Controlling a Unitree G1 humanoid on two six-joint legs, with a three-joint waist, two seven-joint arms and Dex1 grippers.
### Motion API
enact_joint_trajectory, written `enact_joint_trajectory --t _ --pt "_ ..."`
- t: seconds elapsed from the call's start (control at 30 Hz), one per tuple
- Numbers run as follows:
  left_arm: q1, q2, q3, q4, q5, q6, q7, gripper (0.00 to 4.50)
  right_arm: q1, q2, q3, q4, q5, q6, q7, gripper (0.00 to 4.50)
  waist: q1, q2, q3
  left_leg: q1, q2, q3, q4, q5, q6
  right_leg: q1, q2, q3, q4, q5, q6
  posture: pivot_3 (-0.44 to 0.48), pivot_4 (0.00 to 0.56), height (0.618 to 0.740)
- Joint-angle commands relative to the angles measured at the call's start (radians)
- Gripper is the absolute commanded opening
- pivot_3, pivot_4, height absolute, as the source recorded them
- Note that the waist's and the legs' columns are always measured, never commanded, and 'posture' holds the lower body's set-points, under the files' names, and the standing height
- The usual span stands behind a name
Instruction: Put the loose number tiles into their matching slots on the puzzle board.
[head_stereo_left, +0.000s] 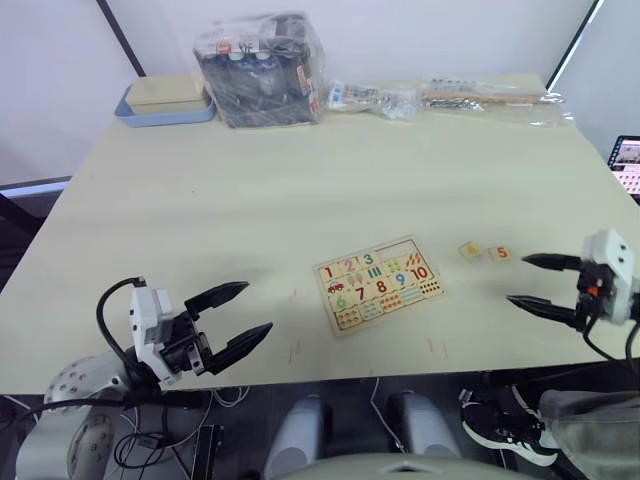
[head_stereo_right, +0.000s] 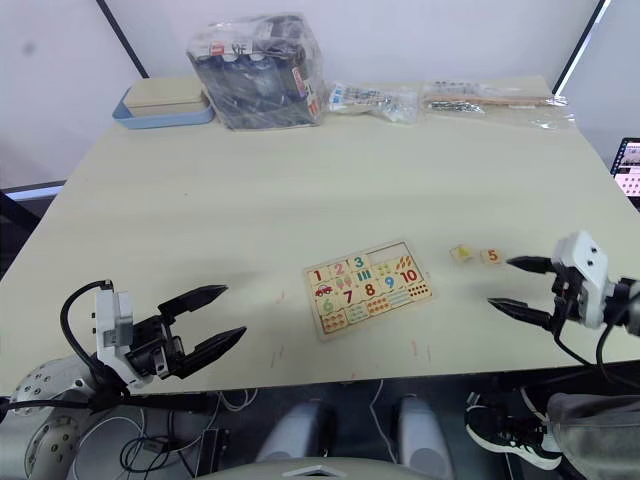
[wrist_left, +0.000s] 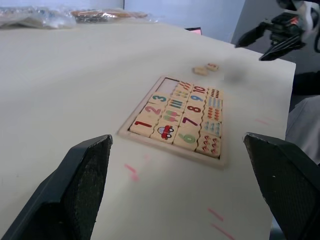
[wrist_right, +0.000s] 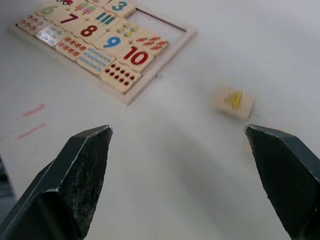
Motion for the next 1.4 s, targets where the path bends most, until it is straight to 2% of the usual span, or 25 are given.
enact_joint_trajectory --t 0.03,0.17,0.33,0.43,0.6,0.97,1.2,1.4 --pt "-0.014 0.008 0.01 0.015 0.006 -0.043 -0.038 4.5 -0.14 -0.024 0.094 0.121 -0.066 -0.103 0.081 4.44 0.002 0.0 0.0 0.0 0.0 0.0 0.0 0.0 0.0 0.0 0.0 0.0 0.0 0.0 0.0 0.0 0.15 0.74" --pt "-0.03 0.003 0.015 0.091 -0.005 -0.114 -0.14 4.5 -0.345 -0.004 0.238 0.34 -0.174 -0.258 0.191 4.44 0.001 0.001 0.001 -0.001 0.0 0.0 0.0 0.0 0.0 -0.001 0.0 -0.001 -0.001 0.002 0.003 0.0 0.15 0.74" --pt "-0.057 -0.005 0.032 0.196 -0.025 -0.194 -0.256 4.5 -0.536 0.049 0.342 0.599 -0.269 -0.425 0.264 4.44 0.003 0.001 0.001 -0.002 0.0 0.0 -0.001 0.0 0.0 -0.001 -0.001 -0.001 -0.002 0.0 0.0 0.0 0.15 0.74" --pt "-0.064 0.015 0.038 0.233 -0.061 -0.17 -0.318 4.5 -0.658 0.092 0.414 0.771 -0.366 -0.548 0.26 4.44 0.0 0.002 0.001 -0.003 0.0 0.0 -0.001 0.0 0.0 -0.001 -0.001 -0.002 -0.003 0.001 0.0 0.0 0.15 0.74" --pt "-0.062 0.0 0.034 0.242 -0.067 -0.172 -0.331 4.5 -0.79 0.156 0.471 0.986 -0.466 -0.664 0.23 4.44 -0.005 0.002 0.001 -0.002 0.0 0.0 -0.001 0.0 0.0 -0.001 -0.001 -0.001 -0.003 0.001 0.001 0.0 0.15 0.74" --pt "-0.032 -0.038 0.025 0.233 -0.047 -0.205 -0.331 4.5 -0.866 0.224 0.506 1.173 -0.576 -0.726 0.21 4.44 -0.003 0.002 0.001 -0.002 0.0 0.0 -0.002 0.0 0.0 -0.001 -0.002 -0.001 -0.003 0.002 0.002 0.0 0.15 0.74" --pt "-0.013 -0.058 0.016 0.246 -0.032 -0.239 -0.335 4.5 -0.861 0.221 0.49 1.179 -0.567 -0.648 0.291 4.44 -0.001 0.002 0.001 -0.002 -0.001 -0.001 -0.002 0.0 0.0 -0.001 -0.002 -0.001 -0.003 0.001 -0.001 0.0 0.15 0.74" --pt "-0.018 -0.054 0.009 0.221 -0.034 -0.225 -0.315 4.5 -0.841 0.215 0.483 1.168 -0.569 -0.643 0.299 4.44 0.0 0.002 0.001 -0.002 -0.001 -0.001 -0.002 0.0 0.0 -0.001 -0.002 -0.002 -0.003 0.001 -0.001 0.0 0.15 0.74"
